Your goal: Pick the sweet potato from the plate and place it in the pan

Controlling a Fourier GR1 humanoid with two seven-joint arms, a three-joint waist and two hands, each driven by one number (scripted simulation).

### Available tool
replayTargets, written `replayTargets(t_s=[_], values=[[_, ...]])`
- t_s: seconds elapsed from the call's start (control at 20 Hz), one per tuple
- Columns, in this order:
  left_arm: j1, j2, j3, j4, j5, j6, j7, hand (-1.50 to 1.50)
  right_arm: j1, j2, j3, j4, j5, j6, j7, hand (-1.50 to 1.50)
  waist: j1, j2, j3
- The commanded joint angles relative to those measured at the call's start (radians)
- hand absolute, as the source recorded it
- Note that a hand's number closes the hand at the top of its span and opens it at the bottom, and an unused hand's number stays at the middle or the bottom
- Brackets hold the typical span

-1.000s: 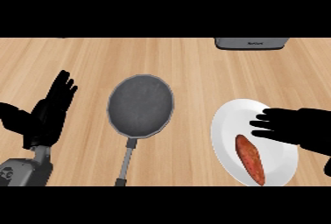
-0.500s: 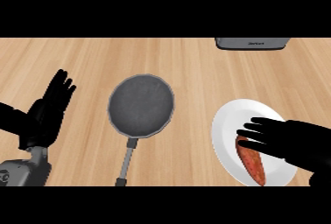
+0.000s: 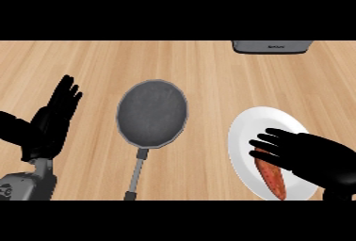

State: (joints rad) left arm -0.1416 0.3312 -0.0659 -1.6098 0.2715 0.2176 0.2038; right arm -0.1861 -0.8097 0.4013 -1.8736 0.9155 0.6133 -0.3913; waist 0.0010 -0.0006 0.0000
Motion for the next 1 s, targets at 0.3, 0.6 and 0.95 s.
replayTargets(t_s=[0.3,0.6,0.95], values=[[-0.084,-0.027,0.060,0.095,-0.018,-0.053,0.013,0.00,0.007,0.143,0.068,0.191,0.196,-0.091,-0.048,-1.50,-0.004,0.002,0.000],[-0.015,-0.087,0.040,0.021,-0.079,-0.040,0.001,0.00,-0.066,0.221,0.008,0.267,0.233,-0.069,-0.128,-1.50,0.001,0.001,0.000],[-0.006,-0.097,0.063,-0.016,-0.109,-0.058,0.030,0.00,-0.022,0.252,-0.028,0.328,0.282,-0.088,-0.190,-1.50,0.000,0.000,0.000]])
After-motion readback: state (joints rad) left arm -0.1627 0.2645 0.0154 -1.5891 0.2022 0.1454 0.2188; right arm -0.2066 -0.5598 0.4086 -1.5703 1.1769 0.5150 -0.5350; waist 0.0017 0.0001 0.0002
